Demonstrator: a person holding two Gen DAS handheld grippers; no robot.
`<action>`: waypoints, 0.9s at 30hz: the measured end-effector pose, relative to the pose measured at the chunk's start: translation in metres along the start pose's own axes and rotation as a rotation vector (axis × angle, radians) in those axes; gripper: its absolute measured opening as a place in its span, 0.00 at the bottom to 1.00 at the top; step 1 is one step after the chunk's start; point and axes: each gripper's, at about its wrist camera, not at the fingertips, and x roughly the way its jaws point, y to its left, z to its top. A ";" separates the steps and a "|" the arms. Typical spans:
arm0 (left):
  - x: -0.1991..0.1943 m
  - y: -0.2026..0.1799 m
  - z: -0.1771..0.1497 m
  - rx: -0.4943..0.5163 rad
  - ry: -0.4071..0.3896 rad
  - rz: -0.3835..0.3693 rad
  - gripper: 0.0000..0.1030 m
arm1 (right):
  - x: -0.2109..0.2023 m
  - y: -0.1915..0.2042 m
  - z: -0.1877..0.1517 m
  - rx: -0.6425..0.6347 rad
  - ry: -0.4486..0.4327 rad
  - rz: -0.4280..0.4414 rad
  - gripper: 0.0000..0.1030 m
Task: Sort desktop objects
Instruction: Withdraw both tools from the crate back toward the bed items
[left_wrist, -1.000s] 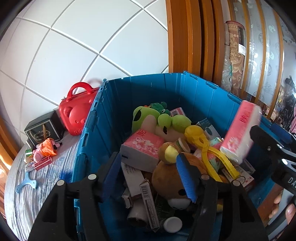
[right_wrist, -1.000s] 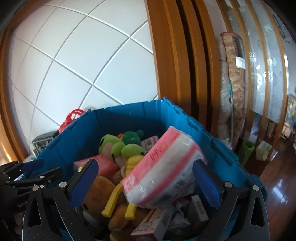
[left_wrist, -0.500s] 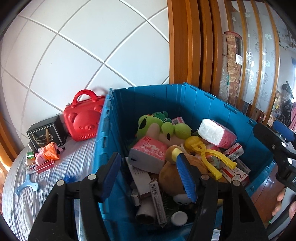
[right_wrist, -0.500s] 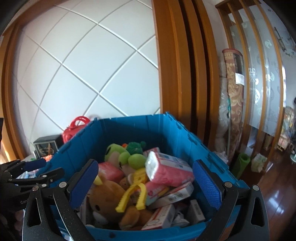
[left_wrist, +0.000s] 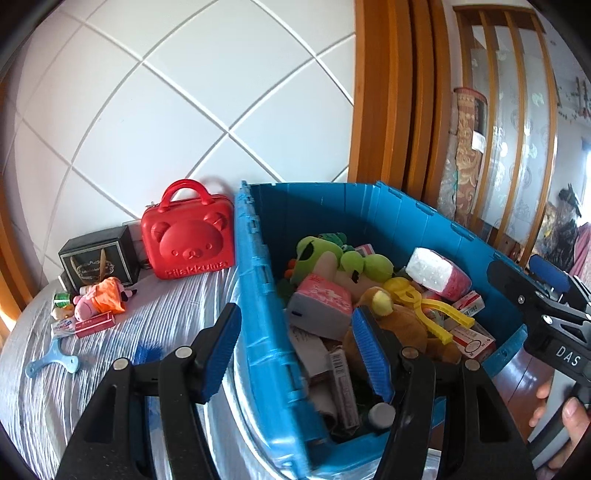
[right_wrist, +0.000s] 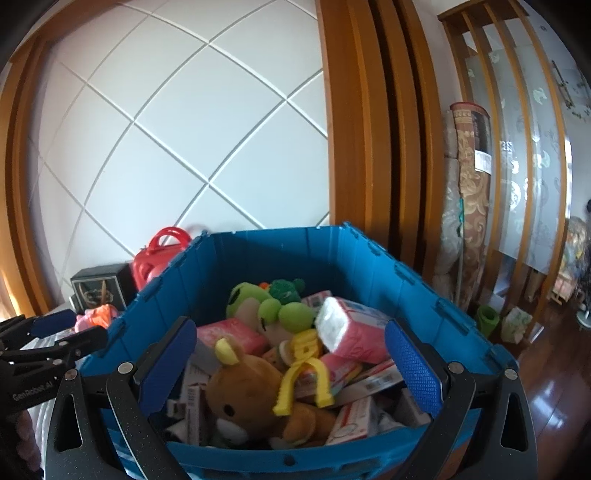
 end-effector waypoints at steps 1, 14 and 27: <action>-0.001 0.007 -0.001 -0.007 -0.002 0.004 0.60 | -0.002 0.006 0.001 -0.003 -0.005 0.009 1.00; -0.016 0.182 -0.019 -0.137 0.030 0.141 0.60 | -0.014 0.163 0.019 -0.039 -0.079 0.221 1.00; 0.006 0.420 -0.074 -0.305 0.188 0.346 0.60 | 0.099 0.328 -0.010 -0.055 0.148 0.372 1.00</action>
